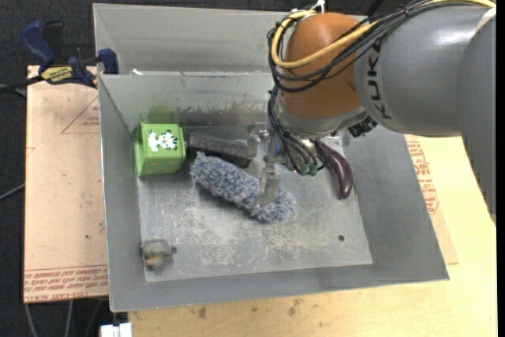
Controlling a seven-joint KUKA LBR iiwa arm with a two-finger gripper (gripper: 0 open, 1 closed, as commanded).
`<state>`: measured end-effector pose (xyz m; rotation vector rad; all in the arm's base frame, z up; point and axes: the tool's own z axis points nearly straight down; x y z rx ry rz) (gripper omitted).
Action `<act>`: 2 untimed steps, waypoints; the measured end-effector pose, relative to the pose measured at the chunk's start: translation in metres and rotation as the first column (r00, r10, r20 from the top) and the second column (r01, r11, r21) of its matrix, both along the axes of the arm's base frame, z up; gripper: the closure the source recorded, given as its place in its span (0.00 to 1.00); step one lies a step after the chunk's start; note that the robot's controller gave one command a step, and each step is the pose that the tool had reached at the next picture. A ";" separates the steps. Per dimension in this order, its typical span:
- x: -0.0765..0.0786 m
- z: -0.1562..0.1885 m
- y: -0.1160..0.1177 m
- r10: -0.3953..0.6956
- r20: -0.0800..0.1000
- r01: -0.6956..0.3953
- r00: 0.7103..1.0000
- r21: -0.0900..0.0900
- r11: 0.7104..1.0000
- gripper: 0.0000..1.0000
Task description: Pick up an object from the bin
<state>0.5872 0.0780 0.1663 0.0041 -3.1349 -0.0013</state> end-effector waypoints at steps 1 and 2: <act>0.002 0.005 0.000 -0.001 0.008 0.001 1.000 0.001 1.000 0.00; 0.006 -0.034 0.011 0.028 0.016 -0.028 0.999 0.000 1.000 0.00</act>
Offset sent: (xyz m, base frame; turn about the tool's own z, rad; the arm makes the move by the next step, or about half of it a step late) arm 0.0044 0.0192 -0.0647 -0.0506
